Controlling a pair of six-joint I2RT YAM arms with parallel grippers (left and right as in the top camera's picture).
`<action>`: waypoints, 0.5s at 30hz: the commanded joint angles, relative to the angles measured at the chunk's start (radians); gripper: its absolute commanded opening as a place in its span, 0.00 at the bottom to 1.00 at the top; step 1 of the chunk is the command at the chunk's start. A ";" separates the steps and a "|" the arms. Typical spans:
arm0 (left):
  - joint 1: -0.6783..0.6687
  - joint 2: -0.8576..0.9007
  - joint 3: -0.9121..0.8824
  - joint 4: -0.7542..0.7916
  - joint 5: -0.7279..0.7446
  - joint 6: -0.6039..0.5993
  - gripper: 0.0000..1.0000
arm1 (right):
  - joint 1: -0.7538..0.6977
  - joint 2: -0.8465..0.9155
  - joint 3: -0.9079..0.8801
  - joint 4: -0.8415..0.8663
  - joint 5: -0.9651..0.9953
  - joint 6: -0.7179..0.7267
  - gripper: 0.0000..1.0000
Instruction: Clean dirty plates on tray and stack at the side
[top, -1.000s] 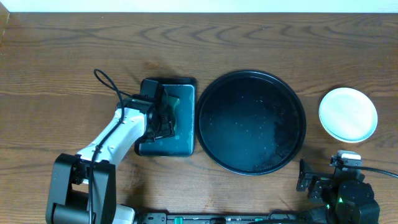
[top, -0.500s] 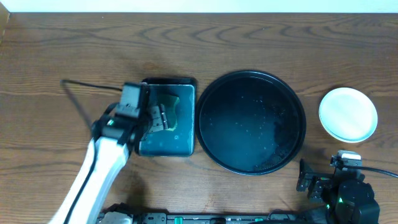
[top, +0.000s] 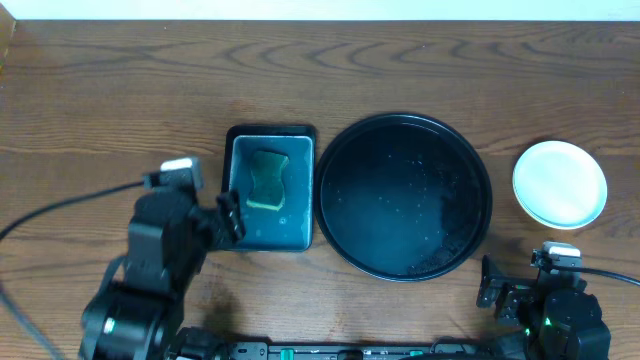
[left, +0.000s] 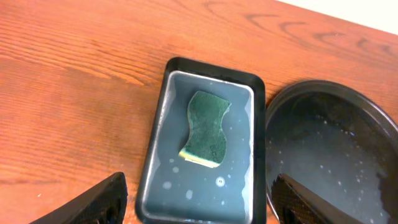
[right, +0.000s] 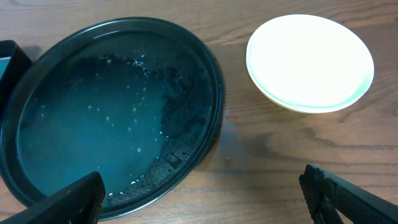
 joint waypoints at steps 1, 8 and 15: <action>0.004 -0.081 -0.026 -0.040 -0.020 0.027 0.75 | 0.006 -0.005 -0.005 -0.002 0.013 0.006 0.99; 0.004 -0.187 -0.029 -0.187 -0.023 0.026 0.76 | 0.006 -0.005 -0.005 -0.002 0.013 0.006 0.99; 0.004 -0.186 -0.029 -0.249 -0.023 0.018 0.75 | 0.006 -0.005 -0.005 -0.002 0.013 0.006 0.99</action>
